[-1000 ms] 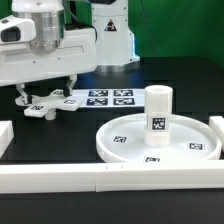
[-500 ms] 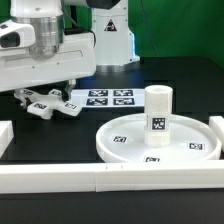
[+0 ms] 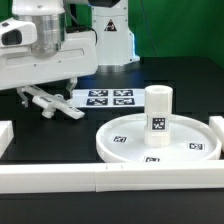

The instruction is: Assemble round table

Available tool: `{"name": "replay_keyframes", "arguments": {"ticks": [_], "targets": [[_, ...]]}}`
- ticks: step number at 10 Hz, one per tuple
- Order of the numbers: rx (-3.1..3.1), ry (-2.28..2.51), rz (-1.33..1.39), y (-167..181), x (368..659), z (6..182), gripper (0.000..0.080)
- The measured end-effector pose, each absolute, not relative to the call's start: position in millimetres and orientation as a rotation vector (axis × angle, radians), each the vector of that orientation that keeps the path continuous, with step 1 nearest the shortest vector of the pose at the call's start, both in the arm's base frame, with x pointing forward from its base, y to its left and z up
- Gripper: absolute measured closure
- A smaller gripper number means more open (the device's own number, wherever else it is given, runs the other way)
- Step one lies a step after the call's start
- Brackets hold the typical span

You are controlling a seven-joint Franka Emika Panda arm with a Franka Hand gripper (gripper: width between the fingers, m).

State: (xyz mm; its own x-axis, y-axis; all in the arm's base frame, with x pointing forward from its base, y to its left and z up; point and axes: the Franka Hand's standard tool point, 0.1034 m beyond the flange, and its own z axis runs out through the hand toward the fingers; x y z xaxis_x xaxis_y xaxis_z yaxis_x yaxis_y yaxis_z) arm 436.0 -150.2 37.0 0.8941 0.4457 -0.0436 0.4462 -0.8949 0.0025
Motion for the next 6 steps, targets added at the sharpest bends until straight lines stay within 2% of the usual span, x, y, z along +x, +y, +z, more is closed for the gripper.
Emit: {"name": "replay_keyframes", "arguments": {"ticks": [6], "targets": [[3.073, 0.544, -0.058, -143, 423, 30.0, 0.0151]]}}
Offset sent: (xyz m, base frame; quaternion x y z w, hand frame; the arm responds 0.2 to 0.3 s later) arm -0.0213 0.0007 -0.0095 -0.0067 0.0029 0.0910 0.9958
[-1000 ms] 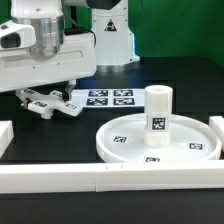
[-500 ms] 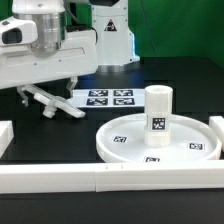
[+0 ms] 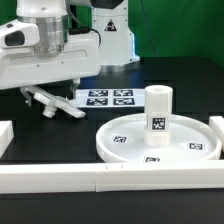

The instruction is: Assemble round table

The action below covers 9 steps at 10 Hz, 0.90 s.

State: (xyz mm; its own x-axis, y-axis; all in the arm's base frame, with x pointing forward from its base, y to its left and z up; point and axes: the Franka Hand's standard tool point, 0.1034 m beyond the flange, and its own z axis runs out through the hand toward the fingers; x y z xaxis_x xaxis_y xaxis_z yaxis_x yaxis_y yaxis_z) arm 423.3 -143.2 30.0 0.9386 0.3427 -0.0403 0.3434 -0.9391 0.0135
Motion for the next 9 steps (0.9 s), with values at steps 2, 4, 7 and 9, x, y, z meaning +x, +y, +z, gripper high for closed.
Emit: {"name": "replay_keyframes", "arguments": {"ticks": [2, 4, 7, 9], "targets": [[3.067, 0.552, -0.06, -140, 416, 24.0, 0.0151], [3.067, 0.552, -0.06, -140, 416, 23.9, 0.0151], [2.995, 0.564, 0.11, -139, 418, 36.7, 0.0151], [2.948, 0.596, 0.209, -135, 422, 52.0, 0.0151]]}}
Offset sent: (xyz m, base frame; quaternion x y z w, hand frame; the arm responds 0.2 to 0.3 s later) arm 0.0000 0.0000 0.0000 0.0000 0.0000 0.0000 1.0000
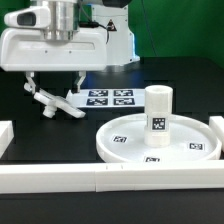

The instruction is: Assemble round table

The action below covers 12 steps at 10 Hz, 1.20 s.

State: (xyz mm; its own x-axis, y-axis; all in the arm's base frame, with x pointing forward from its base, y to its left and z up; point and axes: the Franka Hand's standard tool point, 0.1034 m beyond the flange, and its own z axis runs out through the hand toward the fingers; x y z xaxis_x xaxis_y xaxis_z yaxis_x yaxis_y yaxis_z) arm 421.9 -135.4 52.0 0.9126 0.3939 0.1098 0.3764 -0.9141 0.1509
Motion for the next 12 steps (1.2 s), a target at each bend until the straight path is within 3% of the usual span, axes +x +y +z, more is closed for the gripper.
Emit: {"name": "replay_keyframes", "arguments": {"ticks": [5, 7, 12], "targets": [[2.944, 0.608, 0.21, -133, 424, 51.0, 0.0151], [2.839, 0.747, 0.305, -115, 429, 43.7, 0.0151], [2.846, 0.771, 0.25, -122, 428, 37.8, 0.0151]]}}
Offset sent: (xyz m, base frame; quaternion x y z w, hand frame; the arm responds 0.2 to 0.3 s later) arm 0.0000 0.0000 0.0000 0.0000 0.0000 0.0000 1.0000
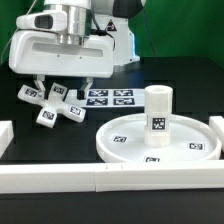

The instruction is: Assemble round table

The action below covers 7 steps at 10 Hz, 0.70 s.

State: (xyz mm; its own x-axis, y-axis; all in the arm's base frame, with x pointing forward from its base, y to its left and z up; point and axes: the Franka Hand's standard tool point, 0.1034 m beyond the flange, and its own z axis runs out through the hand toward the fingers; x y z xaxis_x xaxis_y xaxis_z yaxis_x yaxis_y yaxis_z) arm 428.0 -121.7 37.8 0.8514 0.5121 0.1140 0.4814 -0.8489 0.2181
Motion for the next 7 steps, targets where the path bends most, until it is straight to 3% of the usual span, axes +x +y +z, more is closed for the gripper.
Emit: {"name": "replay_keyframes", "arguments": {"ticks": [3, 7], "targets": [[2.854, 0.799, 0.218, -120, 428, 36.1, 0.0151], [2.905, 0.795, 0.128, -127, 455, 42.1, 0.0151]]}}
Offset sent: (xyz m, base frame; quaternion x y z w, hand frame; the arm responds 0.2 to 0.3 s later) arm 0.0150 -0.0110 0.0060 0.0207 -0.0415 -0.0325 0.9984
